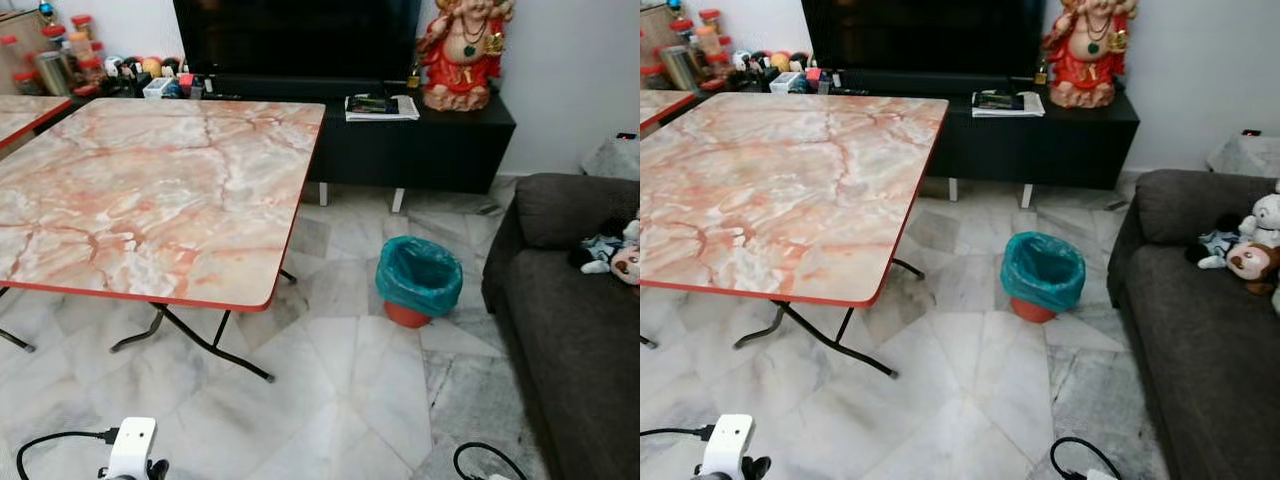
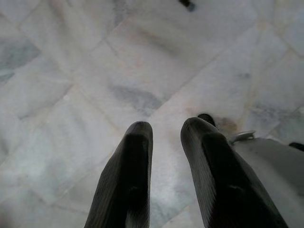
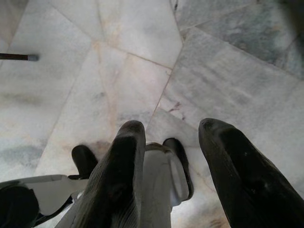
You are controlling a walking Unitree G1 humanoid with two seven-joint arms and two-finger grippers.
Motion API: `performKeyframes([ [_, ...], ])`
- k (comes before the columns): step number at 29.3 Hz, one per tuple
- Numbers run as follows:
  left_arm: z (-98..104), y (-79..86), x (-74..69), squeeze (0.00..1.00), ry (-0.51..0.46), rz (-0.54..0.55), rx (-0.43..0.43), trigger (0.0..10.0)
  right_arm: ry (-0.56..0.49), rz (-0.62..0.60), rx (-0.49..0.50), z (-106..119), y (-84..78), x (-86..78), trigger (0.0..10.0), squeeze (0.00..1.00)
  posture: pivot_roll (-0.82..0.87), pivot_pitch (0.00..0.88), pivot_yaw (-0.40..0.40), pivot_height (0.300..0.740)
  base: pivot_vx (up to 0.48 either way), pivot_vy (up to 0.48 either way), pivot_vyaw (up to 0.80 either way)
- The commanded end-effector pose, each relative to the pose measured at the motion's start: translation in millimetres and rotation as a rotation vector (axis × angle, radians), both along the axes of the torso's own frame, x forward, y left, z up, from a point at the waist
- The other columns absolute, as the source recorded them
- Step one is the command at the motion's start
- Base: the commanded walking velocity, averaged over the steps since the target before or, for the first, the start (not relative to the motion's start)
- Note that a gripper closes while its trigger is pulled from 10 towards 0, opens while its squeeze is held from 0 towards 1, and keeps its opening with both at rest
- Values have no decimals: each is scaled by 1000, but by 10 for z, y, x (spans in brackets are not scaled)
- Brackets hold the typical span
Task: Setting the table
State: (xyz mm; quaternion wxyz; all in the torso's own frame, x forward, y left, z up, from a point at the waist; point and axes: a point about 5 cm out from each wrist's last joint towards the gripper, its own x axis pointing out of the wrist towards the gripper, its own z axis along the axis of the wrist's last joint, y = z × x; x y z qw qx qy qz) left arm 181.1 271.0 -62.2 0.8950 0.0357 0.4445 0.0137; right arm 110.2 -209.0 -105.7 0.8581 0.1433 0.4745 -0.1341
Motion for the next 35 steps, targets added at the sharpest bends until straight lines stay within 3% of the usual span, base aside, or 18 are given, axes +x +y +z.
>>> performKeyframes([
  [1,0,18,-11,0,4,15,-4,10000,5,2,9,-6,26,0,10000,0,-45,0,17,736,0,0,0],
  [23,-18,12,-41,0,9,33,-12,10000,8,6,1,-8,9,-24,10000,0,-46,0,6,736,0,0,0],
  [35,-20,15,-42,0,12,41,-12,10000,9,-1,1,-8,7,-23,10000,0,-44,0,4,736,0,282,0],
])
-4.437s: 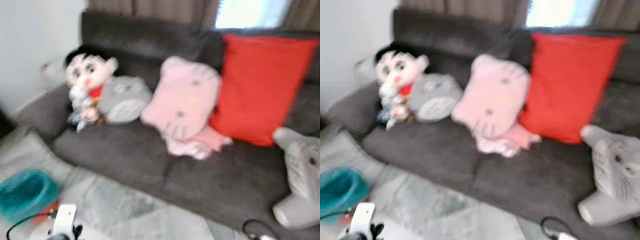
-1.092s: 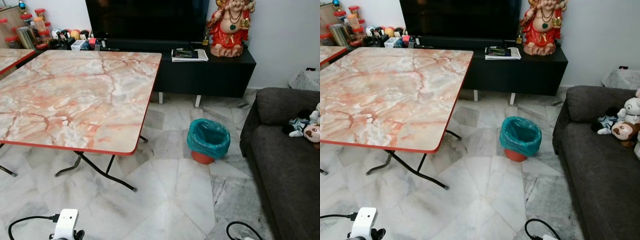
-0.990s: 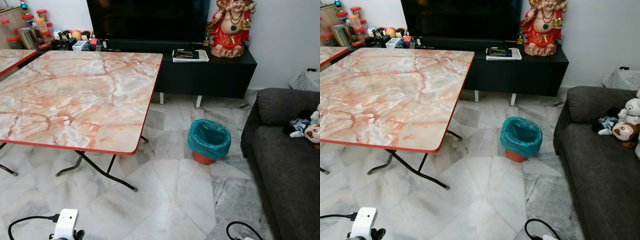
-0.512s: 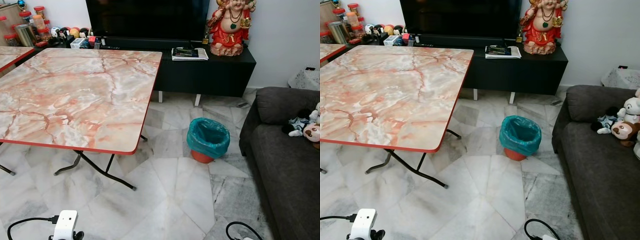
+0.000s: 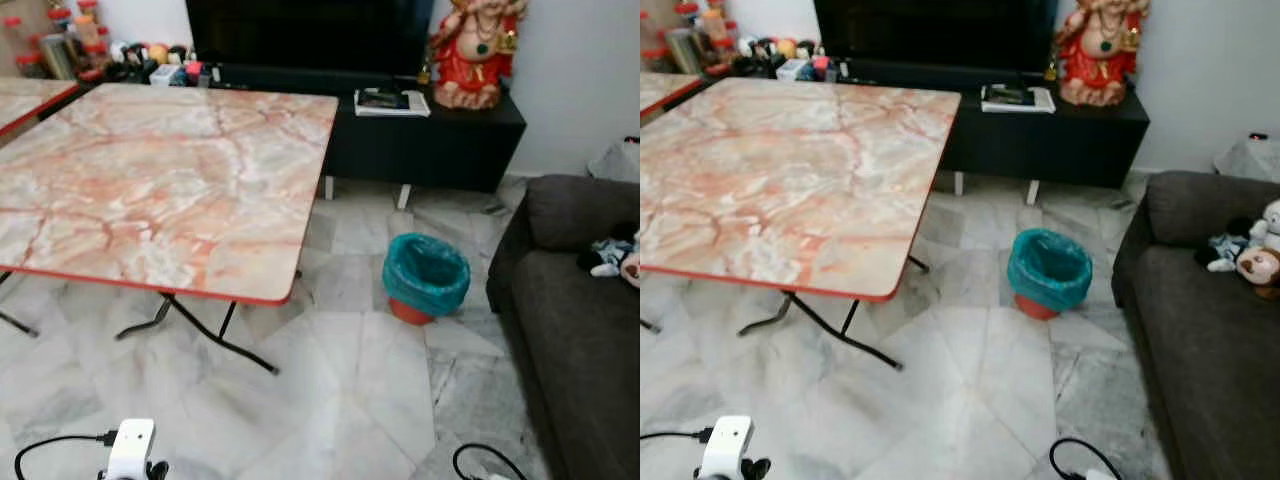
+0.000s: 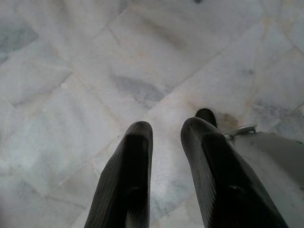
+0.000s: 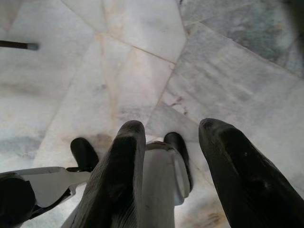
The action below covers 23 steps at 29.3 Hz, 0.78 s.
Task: Setting the table
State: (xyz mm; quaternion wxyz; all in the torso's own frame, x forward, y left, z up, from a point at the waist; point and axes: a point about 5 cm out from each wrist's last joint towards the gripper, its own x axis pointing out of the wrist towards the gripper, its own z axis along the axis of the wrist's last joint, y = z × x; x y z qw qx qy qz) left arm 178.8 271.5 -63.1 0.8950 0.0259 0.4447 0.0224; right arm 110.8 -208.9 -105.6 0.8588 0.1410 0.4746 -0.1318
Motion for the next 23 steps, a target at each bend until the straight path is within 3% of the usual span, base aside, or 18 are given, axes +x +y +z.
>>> performKeyframes([
  [1,-10,9,-20,0,13,16,-3,10000,9,-7,3,-10,6,-29,10000,0,-42,0,4,736,0,304,0],
  [23,-9,12,-18,0,12,19,-1,10000,4,-10,3,-8,9,-24,10000,0,-43,0,8,736,0,298,0],
])
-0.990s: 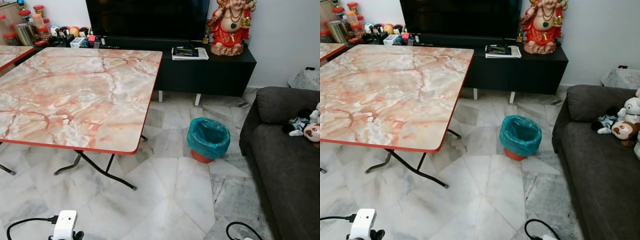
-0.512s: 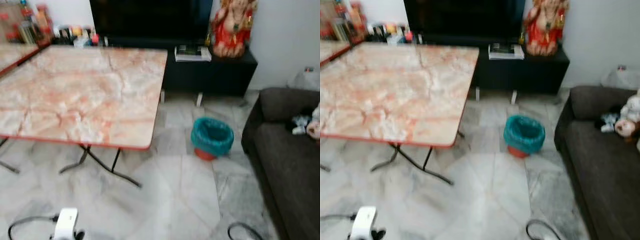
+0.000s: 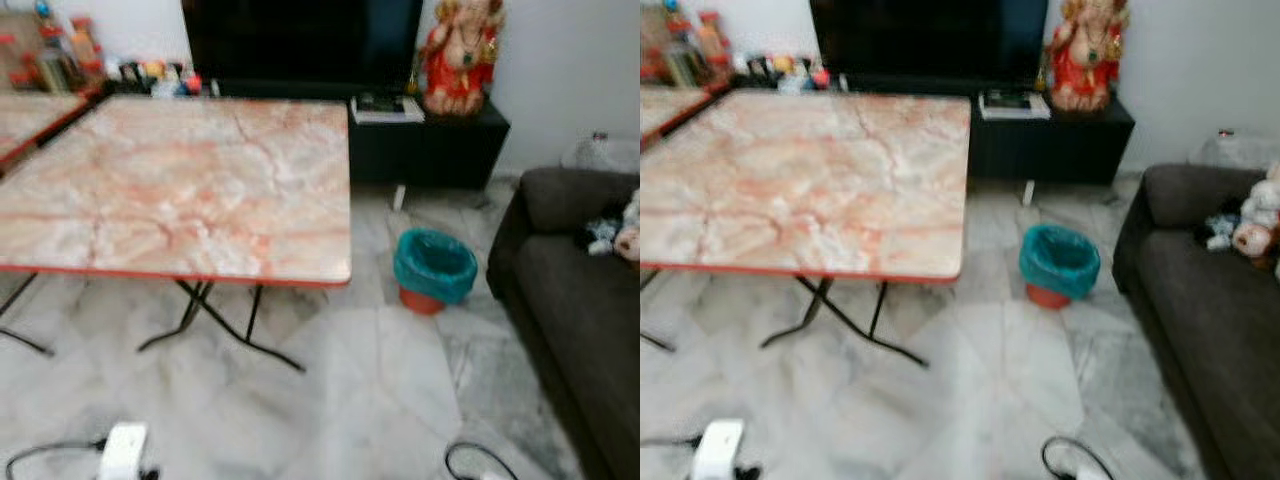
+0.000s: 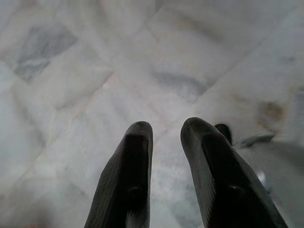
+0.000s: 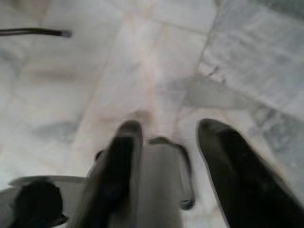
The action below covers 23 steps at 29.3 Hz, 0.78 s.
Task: Setting the table
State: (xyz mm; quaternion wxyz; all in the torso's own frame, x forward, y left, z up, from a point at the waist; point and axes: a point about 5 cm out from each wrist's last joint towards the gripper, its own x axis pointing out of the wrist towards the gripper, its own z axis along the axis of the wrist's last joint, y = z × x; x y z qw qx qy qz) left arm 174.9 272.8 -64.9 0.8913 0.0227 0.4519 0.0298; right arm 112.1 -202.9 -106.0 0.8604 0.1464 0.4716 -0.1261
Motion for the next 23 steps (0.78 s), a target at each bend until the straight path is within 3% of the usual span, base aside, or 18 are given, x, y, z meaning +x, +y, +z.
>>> performKeyframes([
  [1,9,-2,22,0,-4,3,-2,10000,13,-15,-10,-4,-52,-36,10000,0,-43,0,7,736,0,296,0],
  [21,20,8,40,0,-12,24,0,10000,8,-41,-3,0,-48,-19,10000,0,-38,0,14,736,0,298,0],
  [23,20,9,41,0,-12,24,0,10000,7,-44,-2,0,-47,-17,10000,0,-38,0,14,736,0,292,-800],
])
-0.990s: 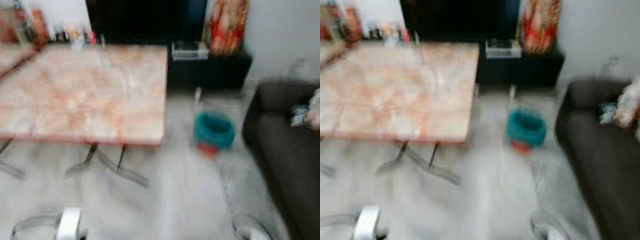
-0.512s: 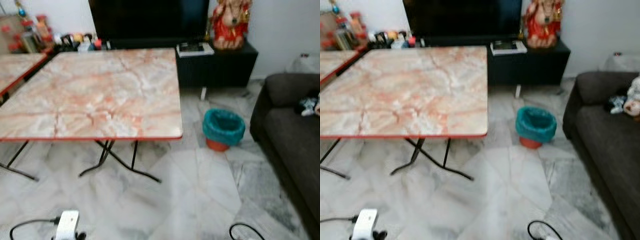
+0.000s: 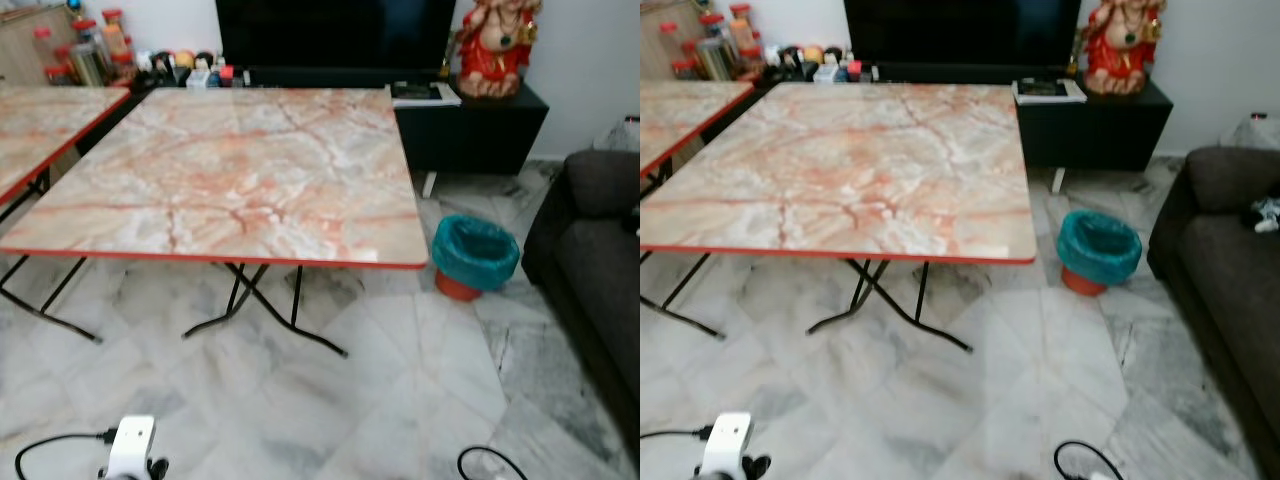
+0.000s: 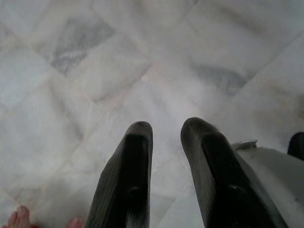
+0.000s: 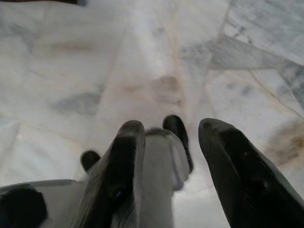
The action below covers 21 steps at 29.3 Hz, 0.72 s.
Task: Setting the table
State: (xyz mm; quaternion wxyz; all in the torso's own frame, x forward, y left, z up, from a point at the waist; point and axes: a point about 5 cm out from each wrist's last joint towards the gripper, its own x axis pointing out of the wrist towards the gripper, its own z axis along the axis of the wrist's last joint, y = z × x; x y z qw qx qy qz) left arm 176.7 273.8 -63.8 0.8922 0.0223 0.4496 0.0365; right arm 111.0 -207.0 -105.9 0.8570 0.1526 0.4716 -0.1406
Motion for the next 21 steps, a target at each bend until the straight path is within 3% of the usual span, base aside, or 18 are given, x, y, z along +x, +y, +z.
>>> performKeyframes([
  [1,10,-1,24,0,-6,12,-4,10000,2,-13,1,-1,-6,-6,10000,0,-38,0,15,736,0,296,-800],
  [21,15,8,29,0,-8,14,0,10000,-17,-17,4,6,1,11,10000,0,-34,0,22,736,0,343,-40],
])
